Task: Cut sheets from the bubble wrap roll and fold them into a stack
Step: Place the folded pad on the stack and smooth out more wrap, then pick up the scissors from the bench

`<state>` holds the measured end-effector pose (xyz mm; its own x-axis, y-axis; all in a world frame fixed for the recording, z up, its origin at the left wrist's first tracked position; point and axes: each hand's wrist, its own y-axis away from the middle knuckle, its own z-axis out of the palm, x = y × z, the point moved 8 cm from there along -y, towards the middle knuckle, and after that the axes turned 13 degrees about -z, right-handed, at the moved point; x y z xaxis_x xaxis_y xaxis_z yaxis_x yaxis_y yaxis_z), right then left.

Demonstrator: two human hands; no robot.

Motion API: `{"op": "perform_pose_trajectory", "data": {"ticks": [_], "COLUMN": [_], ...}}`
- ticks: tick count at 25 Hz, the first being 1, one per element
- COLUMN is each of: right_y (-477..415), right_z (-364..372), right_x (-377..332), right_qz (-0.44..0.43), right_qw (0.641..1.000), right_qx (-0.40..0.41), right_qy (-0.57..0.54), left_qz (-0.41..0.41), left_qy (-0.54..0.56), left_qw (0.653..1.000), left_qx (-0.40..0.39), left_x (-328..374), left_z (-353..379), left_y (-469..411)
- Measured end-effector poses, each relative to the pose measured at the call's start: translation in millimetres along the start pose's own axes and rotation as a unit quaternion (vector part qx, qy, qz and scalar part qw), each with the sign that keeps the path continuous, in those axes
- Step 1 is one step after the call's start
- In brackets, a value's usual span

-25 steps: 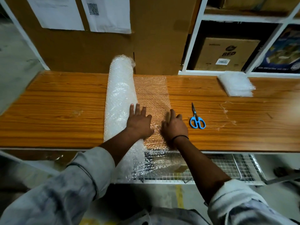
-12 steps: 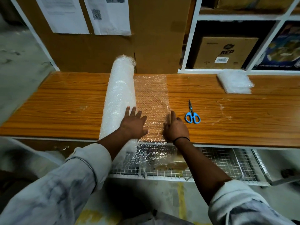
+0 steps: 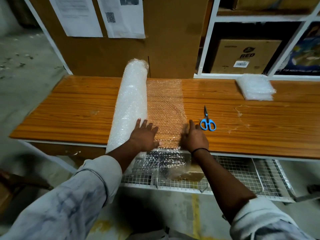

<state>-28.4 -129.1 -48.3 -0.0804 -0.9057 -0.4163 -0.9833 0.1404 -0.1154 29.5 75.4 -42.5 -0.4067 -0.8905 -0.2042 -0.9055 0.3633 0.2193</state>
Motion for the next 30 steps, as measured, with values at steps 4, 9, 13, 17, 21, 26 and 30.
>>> {"op": "perform_pose_trajectory", "data": {"ticks": [4, 9, 13, 17, 21, 26, 30], "right_y": [-4, -9, -13, -9, -1, 5, 20], "right_z": [-32, -25, -31, -36, -38, -39, -38], "right_x": [34, 71, 69, 67, 59, 51, 49], "right_qz": [0.088, 0.131, 0.114, 0.15, 0.148, 0.117, 0.121], "right_qw": [0.987, 0.983, 0.98, 0.983, 0.982, 0.987, 0.989], "right_qx": [0.072, 0.002, 0.008, 0.005, -0.021, -0.056, -0.084], "right_qy": [0.116, 0.128, 0.162, 0.109, 0.118, 0.096, 0.029], "left_qz": [0.027, 0.036, 0.044, 0.051, 0.054, 0.068, 0.077], "left_qy": [0.037, 0.065, 0.069, 0.064, 0.063, 0.051, 0.028], "left_qw": [0.999, 0.997, 0.997, 0.997, 0.996, 0.996, 0.995], "left_qx": [-0.006, -0.006, -0.001, 0.008, 0.01, 0.026, 0.049], "left_x": [15, 24, 24, 23, 25, 38, 56], "left_z": [-2, 1, 7, 12, 16, 24, 37], "left_y": [7, 18, 28, 37, 47, 61, 74]}}
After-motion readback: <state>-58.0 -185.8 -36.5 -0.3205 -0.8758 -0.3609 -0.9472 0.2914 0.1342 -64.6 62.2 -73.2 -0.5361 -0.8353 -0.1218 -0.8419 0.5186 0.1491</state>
